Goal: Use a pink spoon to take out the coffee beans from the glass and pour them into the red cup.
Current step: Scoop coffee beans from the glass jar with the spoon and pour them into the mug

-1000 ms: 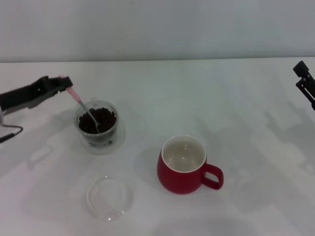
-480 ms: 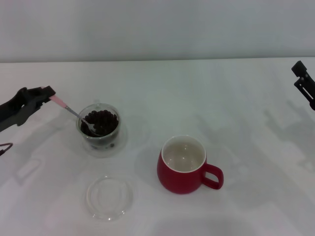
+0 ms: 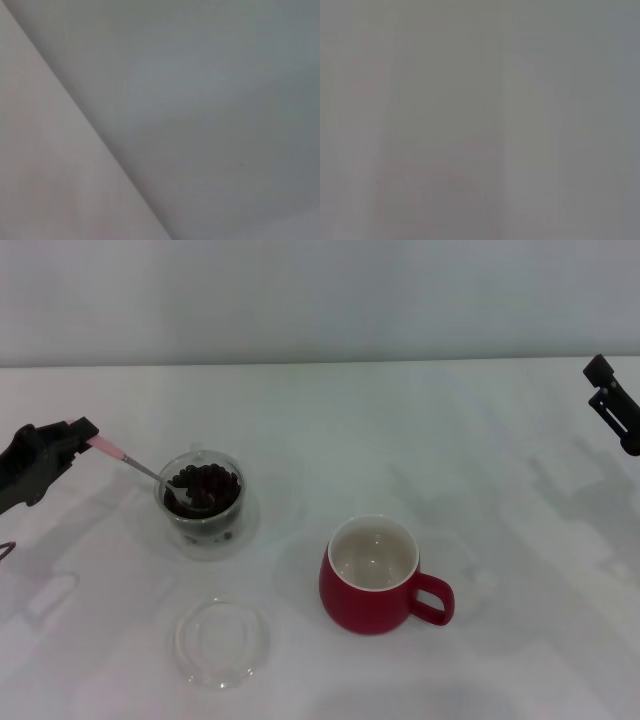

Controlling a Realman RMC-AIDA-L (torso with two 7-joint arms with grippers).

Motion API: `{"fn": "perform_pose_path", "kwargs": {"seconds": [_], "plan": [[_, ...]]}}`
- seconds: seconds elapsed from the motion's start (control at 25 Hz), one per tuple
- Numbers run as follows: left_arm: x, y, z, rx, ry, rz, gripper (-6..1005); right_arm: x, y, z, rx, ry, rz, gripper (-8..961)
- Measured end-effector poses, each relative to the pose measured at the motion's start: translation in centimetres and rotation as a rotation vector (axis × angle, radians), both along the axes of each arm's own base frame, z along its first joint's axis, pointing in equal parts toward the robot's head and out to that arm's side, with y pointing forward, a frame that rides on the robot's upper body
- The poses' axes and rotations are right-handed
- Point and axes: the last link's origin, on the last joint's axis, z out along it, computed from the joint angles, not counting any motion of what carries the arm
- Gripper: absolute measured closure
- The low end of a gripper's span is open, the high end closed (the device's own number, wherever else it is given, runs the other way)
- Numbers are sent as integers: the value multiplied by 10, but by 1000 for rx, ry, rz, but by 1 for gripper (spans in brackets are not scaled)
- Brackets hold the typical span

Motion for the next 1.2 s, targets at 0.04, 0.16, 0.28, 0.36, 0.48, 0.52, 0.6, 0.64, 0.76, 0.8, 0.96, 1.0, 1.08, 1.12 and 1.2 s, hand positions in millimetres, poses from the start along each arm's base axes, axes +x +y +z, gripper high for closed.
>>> {"fn": "perform_pose_path", "kwargs": {"seconds": [0.04,0.16,0.28,0.36,0.48,0.52,0.6,0.64,0.76,0.8,0.96,1.0,1.08,1.12,1.2], "plan": [[1,-1,0,2,-7,-4,865,0,0,0,0,-1,0,145],[5,-2,1,5,-29,-29,865,-1,1,0,-1,-1,2,145],[9,-3,2,2,-34,-62,865,-1,1,0,-1,-2,3,145],[14,-3,1,0,-35,-93,865,-1,2,0,-1,-2,4,145],[22,-3,0,-6,-33,-147,865,-2,3,0,0,-3,7,145],[26,-2,0,-10,-32,-166,865,-2,3,0,0,-3,9,145],[33,-1,-2,-22,-27,-210,865,-3,4,0,0,-3,11,145],[38,0,-4,-34,-22,-234,865,-3,4,0,0,-3,11,145],[56,4,-13,-84,-4,-321,866,-4,5,0,-1,-3,15,145],[56,4,-13,-84,-4,-321,866,-4,5,0,-1,-3,16,145],[73,8,-23,-124,20,-388,866,-5,6,0,-2,-3,17,145],[77,10,-25,-132,27,-406,866,-5,6,0,-2,-4,16,145],[86,13,-29,-148,43,-442,866,-4,6,0,-2,-4,14,145],[91,14,-32,-156,52,-463,866,-4,6,0,-3,-4,13,145],[100,17,-37,-171,78,-504,866,-4,6,-1,-4,-5,11,145]]}}
